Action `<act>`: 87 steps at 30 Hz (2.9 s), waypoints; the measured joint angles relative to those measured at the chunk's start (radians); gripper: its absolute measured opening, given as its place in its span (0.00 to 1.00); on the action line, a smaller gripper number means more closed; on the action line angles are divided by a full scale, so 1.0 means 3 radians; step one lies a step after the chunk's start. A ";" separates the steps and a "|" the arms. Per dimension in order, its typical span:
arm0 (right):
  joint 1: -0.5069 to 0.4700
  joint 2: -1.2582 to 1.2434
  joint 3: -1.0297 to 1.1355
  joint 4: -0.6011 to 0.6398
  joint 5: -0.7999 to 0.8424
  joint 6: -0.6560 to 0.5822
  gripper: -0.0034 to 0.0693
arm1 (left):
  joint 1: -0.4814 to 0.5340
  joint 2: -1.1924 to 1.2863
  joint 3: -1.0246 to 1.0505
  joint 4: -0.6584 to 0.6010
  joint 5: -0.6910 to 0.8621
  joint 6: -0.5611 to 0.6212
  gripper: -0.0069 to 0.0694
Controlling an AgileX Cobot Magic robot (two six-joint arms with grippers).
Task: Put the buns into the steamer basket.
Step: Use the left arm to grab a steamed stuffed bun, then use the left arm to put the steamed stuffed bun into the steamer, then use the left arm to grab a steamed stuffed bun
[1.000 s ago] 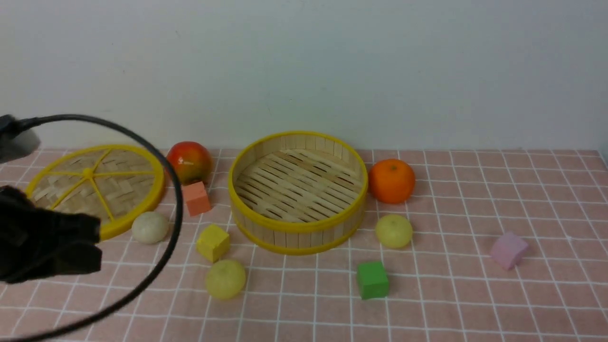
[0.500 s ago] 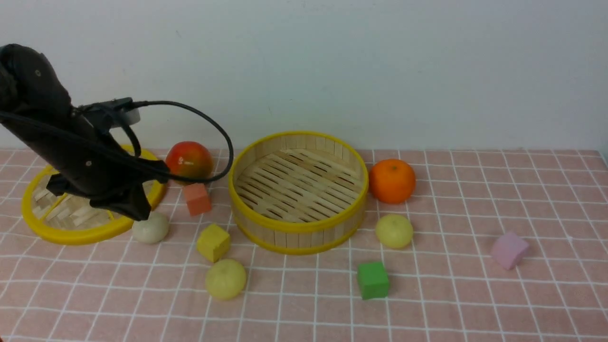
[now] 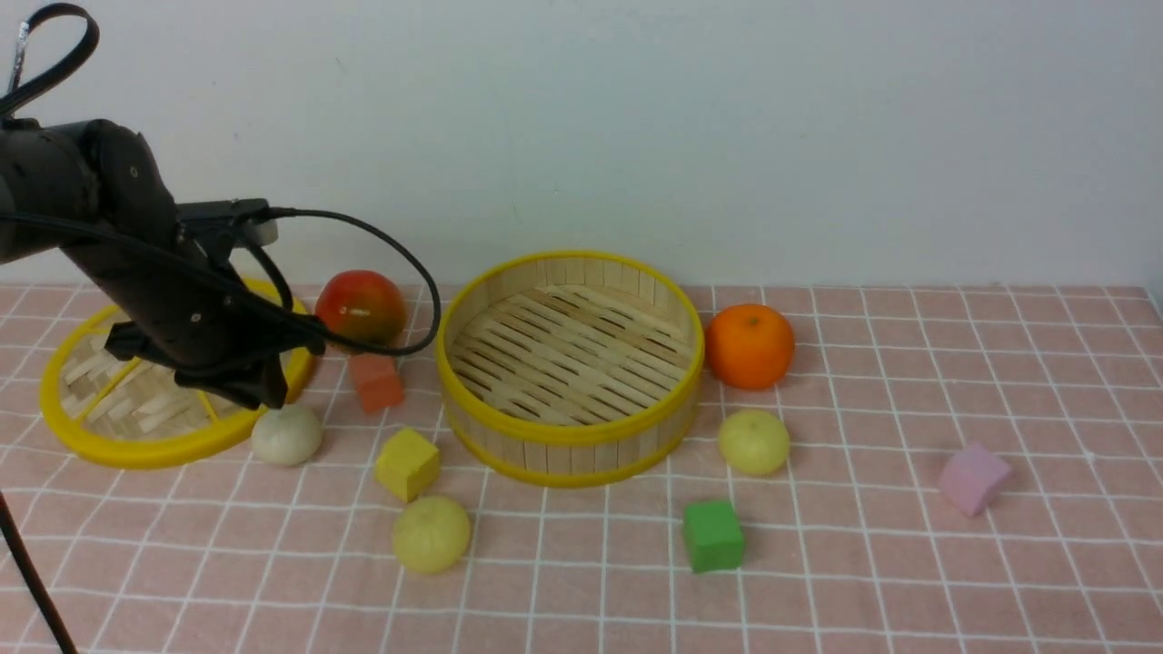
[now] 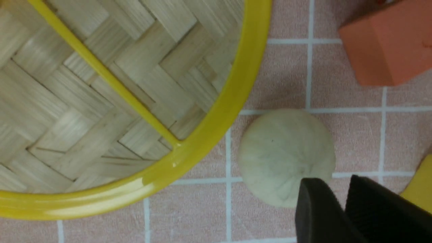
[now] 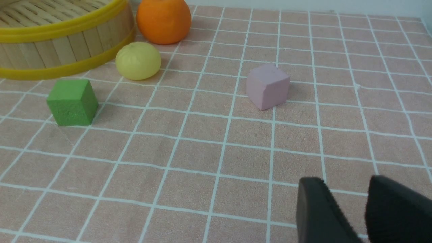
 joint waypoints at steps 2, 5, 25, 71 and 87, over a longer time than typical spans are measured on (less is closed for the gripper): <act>0.0000 0.0000 0.0000 0.0003 0.0000 0.0000 0.38 | 0.0000 0.0031 -0.0002 -0.0018 -0.0017 0.0000 0.39; 0.0000 0.0000 0.0000 0.0003 0.0000 0.0000 0.38 | 0.0000 0.0091 -0.0002 -0.0023 -0.0033 0.0000 0.44; 0.0000 0.0000 0.0000 0.0006 0.0000 0.0000 0.38 | 0.0000 0.0340 -0.0016 -0.0022 -0.0222 0.0139 0.31; 0.0000 0.0000 0.0000 0.0006 0.0000 0.0000 0.38 | -0.1147 0.0921 -0.1398 0.0612 -0.0238 -0.0437 0.43; 0.0000 0.0000 0.0000 0.0006 0.0000 0.0000 0.38 | -0.1324 -0.0612 -0.0037 0.0407 0.0675 -0.0580 0.09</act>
